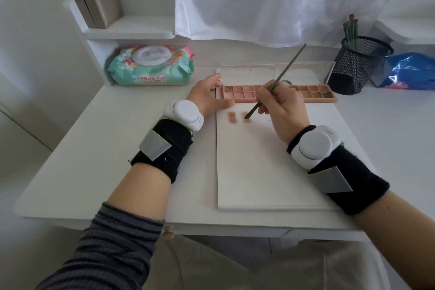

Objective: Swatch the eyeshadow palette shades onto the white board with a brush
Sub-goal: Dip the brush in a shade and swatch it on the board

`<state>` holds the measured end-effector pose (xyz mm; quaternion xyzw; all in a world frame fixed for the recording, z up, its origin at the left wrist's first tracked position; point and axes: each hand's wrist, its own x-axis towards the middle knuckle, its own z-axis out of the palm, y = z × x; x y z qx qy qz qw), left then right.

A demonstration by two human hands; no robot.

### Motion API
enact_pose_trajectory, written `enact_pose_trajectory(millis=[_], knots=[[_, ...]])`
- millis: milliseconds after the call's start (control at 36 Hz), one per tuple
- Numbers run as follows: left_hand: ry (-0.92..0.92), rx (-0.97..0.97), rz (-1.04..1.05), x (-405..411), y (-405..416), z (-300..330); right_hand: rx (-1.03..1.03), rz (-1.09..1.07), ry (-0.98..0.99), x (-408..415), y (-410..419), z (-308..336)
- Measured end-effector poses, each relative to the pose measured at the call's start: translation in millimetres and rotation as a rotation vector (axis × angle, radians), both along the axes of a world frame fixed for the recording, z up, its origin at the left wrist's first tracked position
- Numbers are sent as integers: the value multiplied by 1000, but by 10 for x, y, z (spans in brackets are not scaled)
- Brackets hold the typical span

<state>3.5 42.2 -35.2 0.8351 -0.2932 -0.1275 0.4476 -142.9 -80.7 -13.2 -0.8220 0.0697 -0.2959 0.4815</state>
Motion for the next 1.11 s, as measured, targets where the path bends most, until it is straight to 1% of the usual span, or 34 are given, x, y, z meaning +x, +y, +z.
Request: enact_pose_trajectory(millis=[111,194,389,583,778,944,1111], knots=[[0,-3,1,1,6,-4,-33,35,47,0,10,-25],[1,-10,-4,-6,10,2,-63,-2,71,23,-9,-42],[-12,-5,6,-2,6,3,-36,-22,10,32,-41,-33],[9,-14,-13,-36,1,23,-65,-9,78,33,-36,-42],[-6,-15,-1,-10,-1,5,-37,-29,18,25,-39,-34],[3,-30,4,-18,-1,-5,-83,-22,85,39,-50,-46],[2,-22,7,-19,-1,4,-62,-36,57,15,-36,-32]])
